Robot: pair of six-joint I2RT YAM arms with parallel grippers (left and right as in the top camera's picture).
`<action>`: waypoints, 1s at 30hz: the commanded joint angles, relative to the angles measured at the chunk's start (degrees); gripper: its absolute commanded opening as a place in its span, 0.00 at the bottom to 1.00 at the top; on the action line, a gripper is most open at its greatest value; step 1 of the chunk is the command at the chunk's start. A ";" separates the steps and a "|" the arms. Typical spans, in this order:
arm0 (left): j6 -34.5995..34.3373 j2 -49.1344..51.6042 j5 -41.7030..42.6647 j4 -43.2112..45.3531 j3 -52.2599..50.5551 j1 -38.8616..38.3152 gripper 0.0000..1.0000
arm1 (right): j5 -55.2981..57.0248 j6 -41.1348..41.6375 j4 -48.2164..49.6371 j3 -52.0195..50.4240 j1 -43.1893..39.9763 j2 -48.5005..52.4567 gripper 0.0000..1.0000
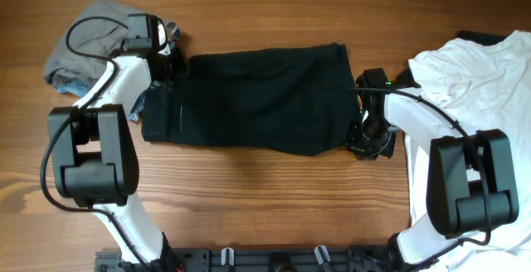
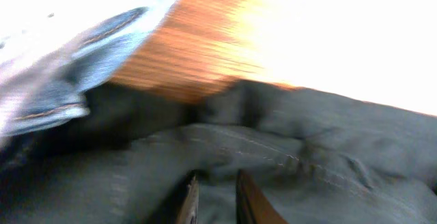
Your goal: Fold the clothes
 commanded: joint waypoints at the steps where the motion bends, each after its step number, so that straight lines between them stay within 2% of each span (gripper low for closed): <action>1: 5.31 -9.25 10.08 -5.18 2.45 -3.06 0.33 | -6.73 -9.33 0.13 3.67 -0.24 -3.69 0.05; 2: 6.64 -10.40 10.21 -6.69 2.45 -4.00 0.34 | -8.11 -10.93 -0.02 4.57 -0.24 -6.36 0.08; 3: 8.52 -11.39 10.16 -8.68 2.45 -5.42 0.36 | -8.39 -11.04 -0.61 5.55 -0.24 -10.27 0.15; 4: 8.90 -11.76 9.70 -10.12 2.45 -6.32 0.38 | -8.37 -10.86 -1.03 6.05 -0.24 -12.68 0.28; 5: 8.90 -11.78 8.35 -12.04 2.45 -7.67 0.40 | -8.15 -9.77 -0.63 6.47 -0.24 -16.76 0.70; 6: 8.87 -11.63 6.67 -13.16 2.43 -8.57 0.43 | -7.89 -9.46 0.81 6.47 -0.24 -19.08 0.80; 7: 8.87 -11.61 5.75 -13.51 2.43 -8.94 0.44 | -7.85 -9.81 2.40 6.47 -0.24 -20.02 0.86; 8: 8.90 -11.61 4.63 -13.57 2.43 -9.55 0.48 | -7.82 -11.61 5.44 6.43 -0.24 -20.24 0.88; 11: 8.87 -11.61 4.57 -13.03 2.43 -9.90 0.58 | -4.48 -12.61 10.23 5.66 -0.24 -15.02 0.81; 15: 8.87 -11.61 4.57 -14.45 2.43 -9.90 0.61 | 1.14 -12.41 10.21 5.66 -0.92 -3.45 0.75; 17: 8.87 -11.61 4.57 -15.30 2.43 -9.90 0.61 | -4.59 -13.79 10.21 5.66 -1.81 -1.05 0.63; 19: 8.87 -11.61 4.57 -15.52 2.43 -9.90 0.61 | -12.11 -19.15 10.23 5.68 -1.90 -1.31 0.46; 20: 8.87 -11.61 4.57 -15.43 2.43 -9.90 0.62 | -12.24 -19.89 9.75 5.68 -1.90 -1.95 0.30; 21: 8.87 -11.61 4.57 -15.37 2.43 -9.90 0.62 | -8.13 -16.98 7.91 5.70 -2.12 -2.89 0.08; 22: 8.87 -11.61 4.57 -15.37 2.43 -9.90 0.62 | -1.66 -10.67 4.92 5.73 -2.60 -3.58 0.04; 23: 8.87 -11.61 4.57 -15.37 2.43 -9.90 0.62 | 6.80 -2.82 -0.46 5.73 -3.48 -4.13 0.04; 24: 8.87 -11.58 4.57 -15.32 2.43 -9.90 0.63 | 8.87 -0.46 -3.56 5.73 -4.17 -4.15 0.04; 25: 8.87 -11.58 4.59 -15.04 2.43 -9.90 0.64 | 8.66 -0.61 -5.18 5.70 -4.61 -4.15 0.04; 26: 8.85 -11.52 4.61 -14.67 2.43 -9.94 0.65 | 8.70 -0.79 -6.01 5.70 -4.63 -4.15 0.10; 27: 8.87 -11.50 4.61 -14.34 2.43 -10.25 0.66 | 8.70 -1.09 -6.21 5.70 -4.63 -4.15 0.29; 30: 8.94 -10.54 4.61 -13.09 2.43 -12.81 0.66 | 8.31 -3.50 -5.42 6.34 -4.68 -4.15 0.31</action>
